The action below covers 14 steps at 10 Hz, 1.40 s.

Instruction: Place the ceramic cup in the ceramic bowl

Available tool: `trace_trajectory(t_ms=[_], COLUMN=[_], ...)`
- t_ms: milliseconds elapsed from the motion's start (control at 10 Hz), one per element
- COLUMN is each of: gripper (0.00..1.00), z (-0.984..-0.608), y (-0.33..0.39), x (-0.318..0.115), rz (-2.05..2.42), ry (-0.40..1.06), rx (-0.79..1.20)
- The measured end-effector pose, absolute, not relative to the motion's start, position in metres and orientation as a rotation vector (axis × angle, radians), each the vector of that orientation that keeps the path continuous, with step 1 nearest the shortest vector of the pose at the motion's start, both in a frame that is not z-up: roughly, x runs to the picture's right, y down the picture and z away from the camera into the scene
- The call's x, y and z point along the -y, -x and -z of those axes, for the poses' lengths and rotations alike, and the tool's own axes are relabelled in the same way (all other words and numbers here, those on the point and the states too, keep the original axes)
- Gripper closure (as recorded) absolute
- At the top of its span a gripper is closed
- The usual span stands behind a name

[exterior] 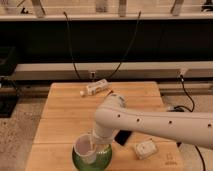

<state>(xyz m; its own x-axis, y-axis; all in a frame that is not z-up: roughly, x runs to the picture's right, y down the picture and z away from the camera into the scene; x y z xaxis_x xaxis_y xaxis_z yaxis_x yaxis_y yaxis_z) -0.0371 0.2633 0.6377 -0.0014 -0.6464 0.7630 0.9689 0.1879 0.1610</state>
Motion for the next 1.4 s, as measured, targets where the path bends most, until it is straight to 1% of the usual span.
trace_trajectory(t_ms=[500,1000,1100,1300,1400], gripper=[0.99,0.99,0.97,0.82,0.72], z=[-0.648,-0.666,-0.672,-0.680,-0.683], y=[0.035,0.030,0.028,0.025,0.023], x=[-0.269,-0.270,-0.270,-0.269,-0.269], rz=[1.486,1.559,1.565,1.569,1.569], ry=[0.472,0.460,0.453,0.450,0.447], rx=[0.919,0.909,0.902,0.897,0.892])
